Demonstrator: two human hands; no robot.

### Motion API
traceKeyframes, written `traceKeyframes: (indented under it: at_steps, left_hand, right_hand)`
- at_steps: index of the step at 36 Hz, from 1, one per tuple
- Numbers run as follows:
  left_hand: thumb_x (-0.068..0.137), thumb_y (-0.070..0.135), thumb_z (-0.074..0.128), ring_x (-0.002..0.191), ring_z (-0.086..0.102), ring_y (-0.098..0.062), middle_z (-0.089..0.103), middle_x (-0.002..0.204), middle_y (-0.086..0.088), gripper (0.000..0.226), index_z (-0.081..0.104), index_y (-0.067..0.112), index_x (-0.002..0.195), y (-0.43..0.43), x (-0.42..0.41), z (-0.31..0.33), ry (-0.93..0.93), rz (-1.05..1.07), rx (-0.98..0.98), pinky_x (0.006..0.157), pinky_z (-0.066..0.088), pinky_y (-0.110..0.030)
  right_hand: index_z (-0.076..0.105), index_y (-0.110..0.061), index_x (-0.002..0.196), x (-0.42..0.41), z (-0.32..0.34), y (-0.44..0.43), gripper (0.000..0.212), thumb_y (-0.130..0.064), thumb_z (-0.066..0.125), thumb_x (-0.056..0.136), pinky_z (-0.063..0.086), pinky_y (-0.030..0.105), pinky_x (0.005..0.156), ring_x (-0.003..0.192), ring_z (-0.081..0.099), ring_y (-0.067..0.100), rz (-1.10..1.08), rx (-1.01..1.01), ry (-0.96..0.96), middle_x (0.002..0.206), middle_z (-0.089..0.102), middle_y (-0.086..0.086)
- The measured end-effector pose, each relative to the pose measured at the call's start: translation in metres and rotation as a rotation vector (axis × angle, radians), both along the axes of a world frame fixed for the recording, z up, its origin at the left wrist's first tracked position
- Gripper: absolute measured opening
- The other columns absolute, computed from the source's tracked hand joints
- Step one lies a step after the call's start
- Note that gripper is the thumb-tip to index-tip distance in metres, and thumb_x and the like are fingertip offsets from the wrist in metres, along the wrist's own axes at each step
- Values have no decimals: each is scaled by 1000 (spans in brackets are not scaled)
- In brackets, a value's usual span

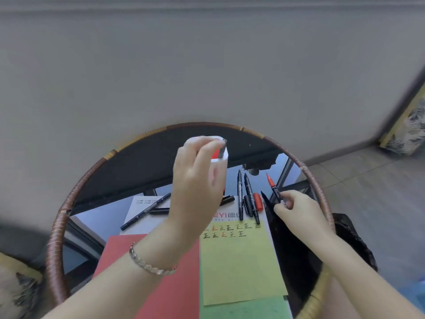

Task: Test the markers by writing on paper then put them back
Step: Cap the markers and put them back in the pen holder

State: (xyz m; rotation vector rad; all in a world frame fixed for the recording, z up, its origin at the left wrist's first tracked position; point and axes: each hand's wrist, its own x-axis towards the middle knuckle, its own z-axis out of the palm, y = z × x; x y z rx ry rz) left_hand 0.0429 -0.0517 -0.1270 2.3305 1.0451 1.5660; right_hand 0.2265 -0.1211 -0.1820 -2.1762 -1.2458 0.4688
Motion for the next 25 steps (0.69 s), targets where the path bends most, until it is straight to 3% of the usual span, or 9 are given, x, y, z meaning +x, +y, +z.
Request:
traceKeyframes:
  at_steps: [1,3,6,10,14,17,20,22,25]
  left_hand:
    - [80,0,56,104,47,-16,56,108,-6,28,62,5,106,-7,5,-6,54,-53,21,93,36,-21]
    - [77,1,60,101,52,-19,62,105,-6,27,64,7,102,-16,18,-21,190,-170,1,89,39,-27]
    - [75,15,62,111,55,-21,64,114,-1,33,64,14,109,-22,42,-34,456,-194,-42,89,40,-32]
    - [89,28,54,139,17,-18,43,141,3,47,43,17,133,-11,64,-41,759,-175,-379,108,20,-36]
    - [90,16,50,136,21,-22,53,131,-5,39,47,16,129,-2,74,-46,908,-135,-365,105,21,-36]
    - [91,23,53,125,36,-22,55,125,-4,42,46,18,131,-3,72,-44,790,-138,-307,100,27,-34]
    - [94,27,48,107,50,-17,60,112,-3,35,51,17,127,-12,64,-35,404,-191,-340,92,40,-31]
    - [97,25,41,85,52,-4,60,92,1,23,58,17,110,-22,52,-24,154,-238,-479,74,46,-24]
    - [99,24,32,68,51,-7,55,73,-6,30,53,10,83,-31,33,-14,-113,-253,-643,59,45,-23]
  right_hand:
    - [54,-12,123,2,1,-3,36,-15,49,87,38,12,53,64,50,9,-7,7,9,73,50,-1]
    - [56,-13,121,6,0,-9,35,-15,50,86,45,21,64,70,53,11,-20,29,48,78,51,1]
    - [59,-14,115,12,0,-17,33,-14,50,84,38,26,65,71,47,11,-41,68,55,78,47,-1]
    - [60,-14,113,20,-1,-29,30,-14,49,85,32,20,59,70,45,6,-53,105,122,78,46,-3]
    - [63,-14,109,24,-1,-36,27,-12,51,85,34,18,58,69,47,9,-53,127,138,76,49,0]
    - [63,-14,109,24,0,-40,27,-10,52,85,35,17,59,71,48,9,-49,144,130,76,51,1]
    - [63,-14,109,22,1,-41,27,-10,52,85,35,17,59,69,48,9,-43,159,141,77,51,2]
    - [63,-16,107,18,2,-42,26,-10,51,85,34,16,58,68,47,8,-37,169,143,77,50,0]
    - [63,-18,106,10,5,-42,25,-11,51,86,34,15,58,69,48,6,-17,172,157,81,51,-2]
